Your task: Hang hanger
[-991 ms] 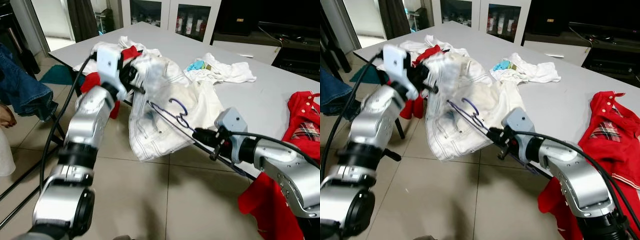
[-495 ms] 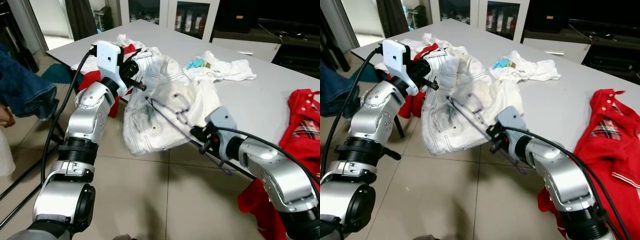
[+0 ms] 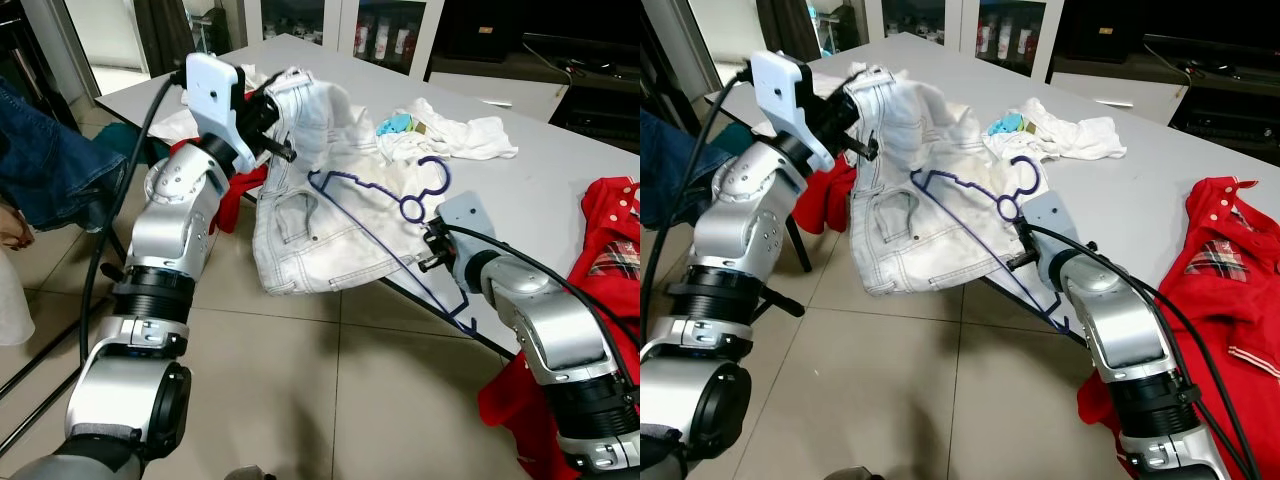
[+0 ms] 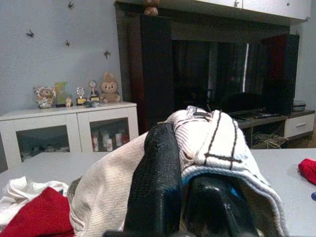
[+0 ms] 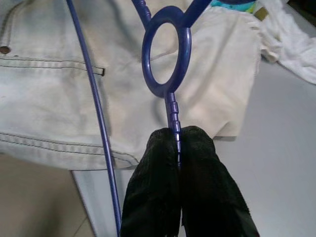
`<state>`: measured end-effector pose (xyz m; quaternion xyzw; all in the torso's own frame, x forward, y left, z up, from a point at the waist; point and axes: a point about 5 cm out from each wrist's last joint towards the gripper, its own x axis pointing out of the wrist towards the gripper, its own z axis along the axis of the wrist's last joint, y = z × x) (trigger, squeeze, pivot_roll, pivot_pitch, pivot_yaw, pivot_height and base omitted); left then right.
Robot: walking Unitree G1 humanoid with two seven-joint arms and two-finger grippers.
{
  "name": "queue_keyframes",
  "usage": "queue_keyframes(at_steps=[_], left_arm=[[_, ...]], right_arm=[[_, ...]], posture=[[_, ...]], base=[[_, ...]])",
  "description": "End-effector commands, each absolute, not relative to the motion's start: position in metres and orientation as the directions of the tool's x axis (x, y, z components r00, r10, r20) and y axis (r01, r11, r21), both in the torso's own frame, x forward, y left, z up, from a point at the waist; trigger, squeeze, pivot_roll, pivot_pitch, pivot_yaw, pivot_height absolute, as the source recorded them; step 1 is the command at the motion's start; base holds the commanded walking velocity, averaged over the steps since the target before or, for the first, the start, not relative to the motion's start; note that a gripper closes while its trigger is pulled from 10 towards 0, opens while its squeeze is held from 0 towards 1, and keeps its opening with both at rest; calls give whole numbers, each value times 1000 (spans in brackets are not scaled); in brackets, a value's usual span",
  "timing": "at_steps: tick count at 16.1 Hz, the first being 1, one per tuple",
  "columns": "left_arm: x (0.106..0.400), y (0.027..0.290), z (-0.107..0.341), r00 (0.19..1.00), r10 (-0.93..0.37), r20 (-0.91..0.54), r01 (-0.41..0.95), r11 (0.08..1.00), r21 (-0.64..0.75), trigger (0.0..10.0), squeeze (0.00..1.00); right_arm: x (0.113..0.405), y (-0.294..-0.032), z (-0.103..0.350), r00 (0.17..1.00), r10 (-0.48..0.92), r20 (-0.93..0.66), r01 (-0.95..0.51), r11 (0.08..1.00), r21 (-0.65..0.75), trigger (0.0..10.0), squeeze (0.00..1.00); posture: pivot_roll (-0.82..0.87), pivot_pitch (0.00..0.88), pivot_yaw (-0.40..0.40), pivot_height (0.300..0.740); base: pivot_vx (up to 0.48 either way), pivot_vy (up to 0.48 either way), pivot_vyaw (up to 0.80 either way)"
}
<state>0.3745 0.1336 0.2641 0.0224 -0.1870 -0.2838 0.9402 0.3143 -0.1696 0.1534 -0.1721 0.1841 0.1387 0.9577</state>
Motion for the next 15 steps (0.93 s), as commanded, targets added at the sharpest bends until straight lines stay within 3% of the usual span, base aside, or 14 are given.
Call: queue_keyframes(at_steps=[1, 8, 11, 15], left_arm=[[370, 128, 294, 703, -575, 418, 532, 815, 227, 10000, 0], [369, 118, 334, 612, -627, 482, 527, 778, 343, 10000, 0], [373, 118, 342, 604, -646, 467, 498, 763, 413, 10000, 0], [386, 124, 344, 635, -633, 443, 494, 773, 397, 10000, 0]], right_arm=[[320, -189, 164, 925, 103, -365, -232, 916, -327, 0, 0], [319, -201, 173, 953, 29, -302, -145, 917, -371, 0, 0], [312, -198, 192, 961, 161, -224, -223, 931, -289, 0, 0], [299, -194, 197, 924, 310, -225, -360, 903, -236, 0, 0]], posture=[[-41, 0, -8, 740], [-60, 0, 2, 740], [-59, 0, 1, 740], [-69, 0, 8, 740]], base=[[0, 0, 0], [0, 0, 0], [0, 0, 0], [0, 0, 0]])
